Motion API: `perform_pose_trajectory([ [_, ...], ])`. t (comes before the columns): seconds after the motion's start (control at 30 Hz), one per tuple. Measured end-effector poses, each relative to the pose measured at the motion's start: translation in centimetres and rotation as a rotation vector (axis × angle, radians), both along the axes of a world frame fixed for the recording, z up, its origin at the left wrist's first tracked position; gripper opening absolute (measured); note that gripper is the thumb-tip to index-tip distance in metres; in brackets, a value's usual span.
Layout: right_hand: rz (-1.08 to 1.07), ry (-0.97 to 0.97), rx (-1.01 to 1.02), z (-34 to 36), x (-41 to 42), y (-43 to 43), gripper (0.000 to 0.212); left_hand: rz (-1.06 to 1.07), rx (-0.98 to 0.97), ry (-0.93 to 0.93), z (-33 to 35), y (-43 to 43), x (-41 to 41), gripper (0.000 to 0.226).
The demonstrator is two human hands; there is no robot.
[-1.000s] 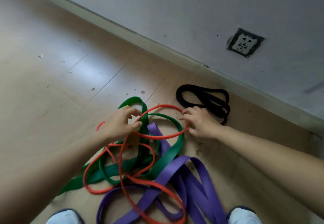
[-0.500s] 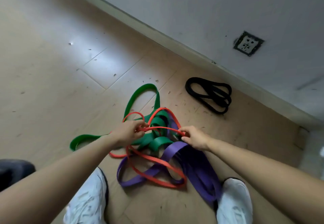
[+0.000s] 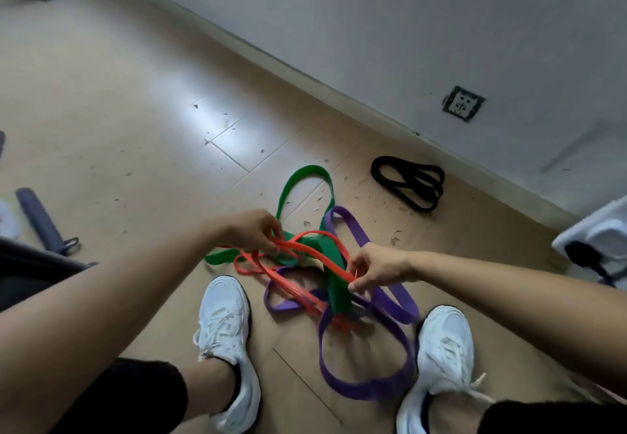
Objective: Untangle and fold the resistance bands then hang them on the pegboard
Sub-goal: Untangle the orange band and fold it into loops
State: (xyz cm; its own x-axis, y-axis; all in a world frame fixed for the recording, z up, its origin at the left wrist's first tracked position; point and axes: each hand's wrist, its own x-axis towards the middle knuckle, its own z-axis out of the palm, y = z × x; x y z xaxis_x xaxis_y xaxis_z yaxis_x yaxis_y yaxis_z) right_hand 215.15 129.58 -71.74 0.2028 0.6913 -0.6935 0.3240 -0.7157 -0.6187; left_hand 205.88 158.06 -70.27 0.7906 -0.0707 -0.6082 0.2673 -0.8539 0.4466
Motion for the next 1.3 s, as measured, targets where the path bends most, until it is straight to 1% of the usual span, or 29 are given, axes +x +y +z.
perform_pose_trajectory([
  [0.1, 0.011, -0.069, -0.008, 3.5, -0.6, -0.6, 0.013, -0.019, 0.084, -0.067, 3.5, 0.0, -1.3, 0.044],
  [0.13, 0.027, -0.089, -0.019, 4.6, -0.8, -0.8, 0.009, -0.031, 0.115, -0.085, 4.6, 0.1, -1.7, 0.048],
  [0.2, 0.054, -0.147, -0.022, 6.9, -1.1, -1.1, 0.009, -0.059, 0.171, -0.119, 6.5, 0.0, -2.8, 0.055],
  [0.27, 0.065, -0.201, -0.003, 9.3, -1.5, -1.3, 0.012, -0.105, 0.223, -0.145, 8.4, -0.1, -3.9, 0.050],
  [0.37, 0.045, -0.287, 0.060, 12.8, -1.9, -2.0, 0.011, -0.179, 0.266, -0.195, 11.6, -0.4, -5.2, 0.031],
  [0.4, 0.028, -0.332, 0.093, 13.9, -2.0, -2.4, 0.011, -0.184, 0.250, -0.223, 12.8, -0.5, -5.4, 0.025],
  [0.47, -0.020, -0.415, 0.167, 16.2, -1.9, -2.8, 0.018, -0.161, 0.205, -0.284, 14.9, -0.6, -5.6, 0.019],
  [0.57, -0.115, -0.446, 0.303, 19.6, -1.5, -2.5, 0.023, -0.137, 0.169, -0.335, 17.0, -0.2, -5.7, 0.013],
  [0.67, -0.215, -0.451, 0.506, 23.0, -0.5, -1.7, 0.016, -0.131, 0.062, -0.285, 18.2, 0.2, -5.8, 0.013],
  [0.73, -0.280, -0.451, 0.624, 24.7, 0.2, -1.1, 0.016, -0.121, -0.009, -0.253, 19.0, 0.4, -5.6, 0.016],
  [0.8, -0.361, -0.456, 0.702, 25.9, 0.9, -0.5, 0.020, -0.083, -0.101, -0.200, 19.7, 0.2, -5.2, 0.019],
  [0.93, -0.463, -0.491, 0.793, 27.2, 2.7, 0.6, 0.021, 0.056, -0.397, -0.067, 20.2, -0.2, -4.5, 0.026],
  [1.0, -0.495, -0.507, 0.810, 27.4, 3.9, 0.4, 0.020, 0.116, -0.512, -0.034, 20.2, -0.1, -4.1, 0.036],
  [1.03, -0.509, -0.519, 0.803, 27.4, 4.5, 0.1, 0.019, 0.139, -0.553, -0.038, 20.2, 0.0, -3.9, 0.033],
  [1.1, -0.526, -0.531, 0.765, 27.0, 5.9, -0.6, 0.018, 0.199, -0.583, -0.120, 20.2, 0.4, -3.4, 0.016],
  [1.13, -0.529, -0.525, 0.737, 26.8, 6.5, -1.0, 0.017, 0.236, -0.556, -0.190, 20.1, 0.6, -3.1, 0.012],
  [1.2, -0.525, -0.491, 0.683, 26.3, 7.6, -1.6, 0.015, 0.283, -0.477, -0.310, 20.1, 1.3, -2.4, 0.014],
  [1.3, -0.528, -0.469, 0.653, 25.9, 9.0, -2.0, 0.017, 0.266, -0.402, -0.382, 20.0, 2.6, -1.5, 0.013],
])
